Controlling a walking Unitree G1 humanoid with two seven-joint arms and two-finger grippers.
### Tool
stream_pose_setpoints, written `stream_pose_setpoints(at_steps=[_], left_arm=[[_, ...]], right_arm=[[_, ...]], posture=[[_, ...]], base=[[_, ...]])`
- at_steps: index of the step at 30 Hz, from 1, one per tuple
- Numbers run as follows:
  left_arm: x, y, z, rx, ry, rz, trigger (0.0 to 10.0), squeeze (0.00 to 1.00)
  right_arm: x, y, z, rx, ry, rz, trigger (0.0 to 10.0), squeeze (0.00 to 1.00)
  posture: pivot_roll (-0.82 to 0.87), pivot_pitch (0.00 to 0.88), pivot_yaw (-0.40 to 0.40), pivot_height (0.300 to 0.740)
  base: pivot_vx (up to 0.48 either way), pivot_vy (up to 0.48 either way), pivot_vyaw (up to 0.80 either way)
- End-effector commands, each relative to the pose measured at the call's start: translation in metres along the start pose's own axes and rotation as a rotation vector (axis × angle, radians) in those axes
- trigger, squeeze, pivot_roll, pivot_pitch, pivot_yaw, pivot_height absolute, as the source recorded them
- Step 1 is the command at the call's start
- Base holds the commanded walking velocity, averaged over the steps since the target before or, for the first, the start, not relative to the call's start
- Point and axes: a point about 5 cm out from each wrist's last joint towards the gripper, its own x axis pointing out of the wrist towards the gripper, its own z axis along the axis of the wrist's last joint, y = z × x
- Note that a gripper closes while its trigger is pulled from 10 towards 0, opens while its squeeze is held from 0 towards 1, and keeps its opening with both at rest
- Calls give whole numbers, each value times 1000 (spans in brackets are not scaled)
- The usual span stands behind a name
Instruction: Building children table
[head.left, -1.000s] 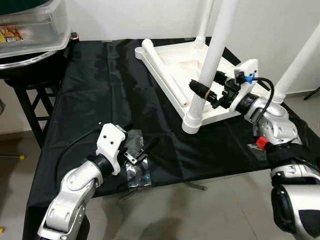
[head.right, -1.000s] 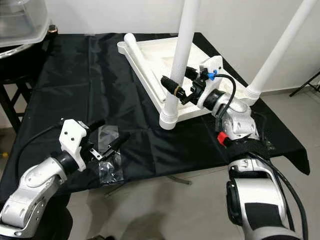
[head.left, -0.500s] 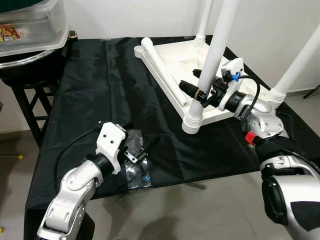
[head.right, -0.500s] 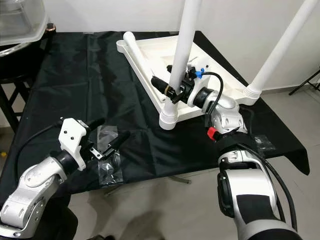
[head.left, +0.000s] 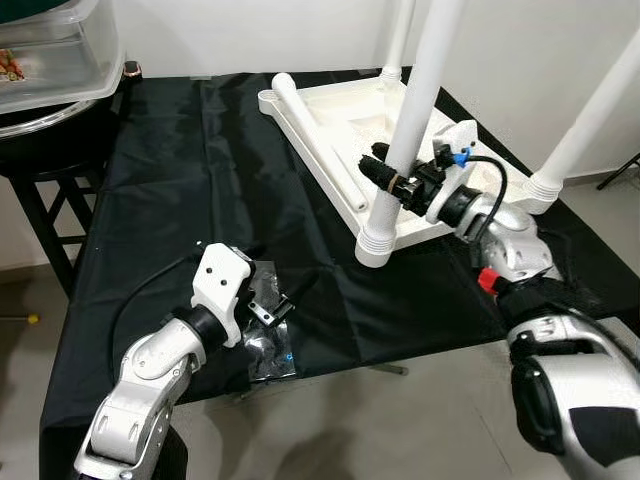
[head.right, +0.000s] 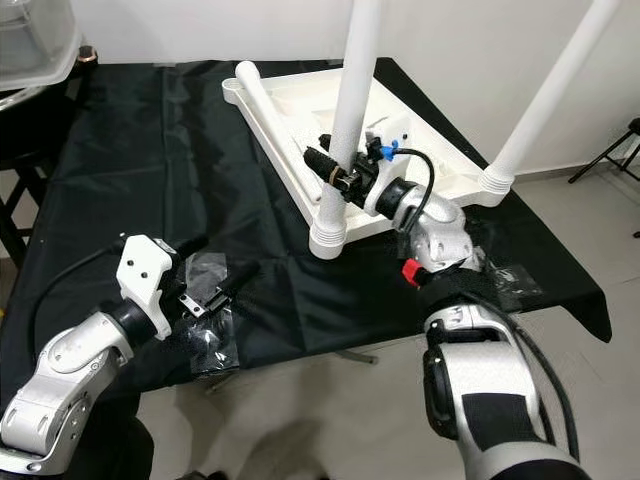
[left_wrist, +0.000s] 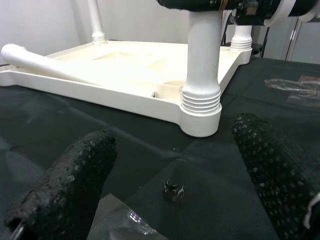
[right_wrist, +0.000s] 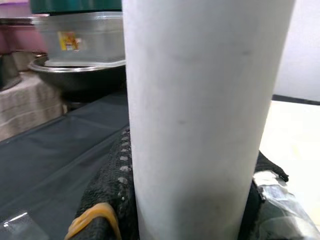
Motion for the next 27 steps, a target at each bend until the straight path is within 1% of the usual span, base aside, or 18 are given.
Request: stream_pose_setpoints(at_steps=[1,2,3,6,7,9,10,11,12,14,15,17,19,20,21,22,24,27], left_arm=[[-1,2,-2,9,22,-3,10000,0],[-1,3,-1,12,21,-2,10000,0],[-1,3,-1,12,21,-2,10000,0],[1,11,2,20,9,14,10000,0],[1,11,2,20,9,14,10000,0],[2,13,4,26,5,19,10000,0],[2,13,4,26,5,19,10000,0],[2,13,4,27,4,20,10000,0],[2,13,4,27,4,20,10000,0],[3,13,4,28,2,20,10000,0],[3,13,4,28,1,20,10000,0],[3,13,4,28,1,20,10000,0],[2,12,4,26,2,21,10000,0],[1,12,4,25,3,21,10000,0],[1,11,4,24,3,20,10000,0],[1,11,4,24,3,20,10000,0],[2,9,3,23,4,18,10000,0],[1,9,3,23,4,15,10000,0]], right_arm=[[1,4,-12,-20,36,-64,0,0],[2,5,-15,-37,43,-107,0,0],[2,5,-15,-37,43,-107,0,0],[8,5,-28,-114,106,-431,0,0],[8,5,-28,-114,106,-431,0,0],[11,8,-32,-129,125,-571,0,0],[11,8,-32,-129,125,-571,0,0],[14,12,-34,-128,130,-623,0,0],[14,12,-34,-128,130,-623,0,0],[21,26,-40,-90,136,-783,0,0],[23,30,-41,-81,138,-837,0,0],[23,30,-41,-81,138,-837,0,0],[30,43,-42,-14,137,-1012,0,0],[32,47,-42,11,145,-1068,0,0],[34,53,-43,55,168,-1175,0,0],[34,53,-43,55,168,-1175,0,0],[37,61,-42,79,178,-1258,0,0],[42,66,-38,71,163,-1232,0,0]], posture=[[73,172,-73,740],[73,172,-73,740],[73,172,-73,740],[72,171,-71,740],[72,171,-71,740],[74,170,-73,740],[74,170,-73,740],[74,170,-73,740],[74,170,-73,740],[77,170,-81,740],[77,170,-81,740],[77,170,-81,740],[80,170,-86,740],[80,170,-86,740],[89,166,-90,740],[89,166,-90,740],[93,166,-93,740],[94,165,-90,740]], base=[[0,0,0],[0,0,0],[0,0,0],[0,0,0],[0,0,0],[0,0,0],[0,0,0],[0,0,0],[0,0,0],[0,0,0],[0,0,0],[0,0,0],[0,0,0],[0,0,0],[0,0,0],[0,0,0],[0,0,0],[0,0,0]])
